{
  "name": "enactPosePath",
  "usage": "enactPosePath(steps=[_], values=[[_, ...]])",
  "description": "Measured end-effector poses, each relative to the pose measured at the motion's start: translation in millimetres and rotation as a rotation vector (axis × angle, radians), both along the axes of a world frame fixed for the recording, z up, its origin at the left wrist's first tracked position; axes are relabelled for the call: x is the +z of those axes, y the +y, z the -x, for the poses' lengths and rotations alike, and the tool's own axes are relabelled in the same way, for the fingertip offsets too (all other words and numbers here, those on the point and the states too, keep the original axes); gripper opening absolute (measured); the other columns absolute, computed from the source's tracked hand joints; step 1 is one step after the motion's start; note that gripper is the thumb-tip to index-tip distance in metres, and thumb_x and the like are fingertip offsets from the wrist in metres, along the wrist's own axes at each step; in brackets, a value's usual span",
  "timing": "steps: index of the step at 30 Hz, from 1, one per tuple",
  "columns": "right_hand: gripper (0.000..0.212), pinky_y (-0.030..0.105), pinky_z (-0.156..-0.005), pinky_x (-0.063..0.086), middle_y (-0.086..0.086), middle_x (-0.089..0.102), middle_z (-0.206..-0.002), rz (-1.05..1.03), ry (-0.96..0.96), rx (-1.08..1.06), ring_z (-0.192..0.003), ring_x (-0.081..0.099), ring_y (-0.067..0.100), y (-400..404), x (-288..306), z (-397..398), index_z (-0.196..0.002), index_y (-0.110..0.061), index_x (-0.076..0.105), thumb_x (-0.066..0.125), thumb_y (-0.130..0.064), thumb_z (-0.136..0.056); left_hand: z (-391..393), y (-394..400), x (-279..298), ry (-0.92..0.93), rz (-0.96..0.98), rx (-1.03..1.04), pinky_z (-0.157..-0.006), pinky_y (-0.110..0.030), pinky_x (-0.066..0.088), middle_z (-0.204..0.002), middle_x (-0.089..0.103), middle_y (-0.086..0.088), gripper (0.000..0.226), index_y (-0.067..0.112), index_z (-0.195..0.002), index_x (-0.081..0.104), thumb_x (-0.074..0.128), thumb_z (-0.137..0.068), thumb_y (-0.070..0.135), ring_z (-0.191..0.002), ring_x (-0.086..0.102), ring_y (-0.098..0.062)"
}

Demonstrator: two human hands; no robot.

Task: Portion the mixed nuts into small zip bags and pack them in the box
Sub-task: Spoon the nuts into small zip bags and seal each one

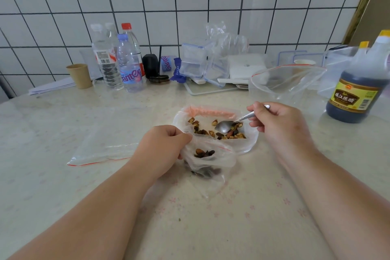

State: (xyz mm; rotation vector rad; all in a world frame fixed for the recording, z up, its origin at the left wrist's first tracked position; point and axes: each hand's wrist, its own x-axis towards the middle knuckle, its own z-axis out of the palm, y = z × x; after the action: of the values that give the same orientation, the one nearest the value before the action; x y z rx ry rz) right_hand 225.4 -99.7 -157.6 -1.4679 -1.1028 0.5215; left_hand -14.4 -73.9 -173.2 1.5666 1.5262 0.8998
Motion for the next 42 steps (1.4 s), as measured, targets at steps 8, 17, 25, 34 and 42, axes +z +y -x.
enactPosePath(steps=[8,17,25,34,42], values=[[0.03,0.017,-0.057,0.048,-0.003,0.074,-0.066,0.069,0.027,0.089,-0.055,0.064,0.003,8,-4,9,-0.069,-0.025,0.075,0.062,-0.031,-0.095,0,-1,1,0.006,0.03,-0.007,-0.054,-0.025,0.039,-0.055,0.068,0.007,0.028,0.019,-0.066,0.069,0.068,-0.089,0.035,-0.052,0.052,-0.014],[0.023,0.027,-0.065,0.048,-0.006,0.075,-0.07,0.088,0.015,0.171,-0.056,0.054,0.002,10,-5,13,-0.076,-0.039,0.076,0.059,-0.034,-0.09,-1,0,0,0.02,0.023,-0.023,-0.052,-0.024,0.04,-0.052,0.067,0.009,0.029,0.03,-0.062,0.07,0.068,-0.09,0.037,-0.044,0.05,-0.008],[0.017,0.02,-0.047,0.036,0.007,0.076,-0.07,0.231,0.269,0.068,-0.049,0.05,0.007,22,-10,-1,-0.075,-0.013,0.072,0.06,-0.022,-0.081,0,0,-2,0.022,0.006,-0.022,-0.051,-0.025,0.04,-0.052,0.067,0.009,0.025,0.028,-0.066,0.07,0.068,-0.089,0.039,-0.04,0.048,-0.005],[0.016,0.019,-0.043,0.031,0.004,0.073,-0.065,0.173,0.424,0.031,-0.047,0.048,0.005,22,-5,-2,-0.078,-0.013,0.071,0.059,-0.019,-0.087,0,-1,1,0.004,0.007,-0.018,-0.048,-0.022,0.039,-0.052,0.067,0.008,0.026,0.029,-0.066,0.071,0.069,-0.089,0.039,-0.042,0.051,-0.006],[0.028,0.018,-0.045,0.035,0.008,0.069,-0.06,0.063,0.437,0.221,-0.049,0.049,0.008,1,14,4,-0.069,-0.014,0.072,0.058,-0.017,-0.093,0,-4,4,0.002,0.017,-0.027,-0.04,-0.016,0.032,-0.044,0.056,0.01,0.04,0.03,-0.053,0.065,0.069,-0.093,0.035,-0.036,0.041,-0.006]])
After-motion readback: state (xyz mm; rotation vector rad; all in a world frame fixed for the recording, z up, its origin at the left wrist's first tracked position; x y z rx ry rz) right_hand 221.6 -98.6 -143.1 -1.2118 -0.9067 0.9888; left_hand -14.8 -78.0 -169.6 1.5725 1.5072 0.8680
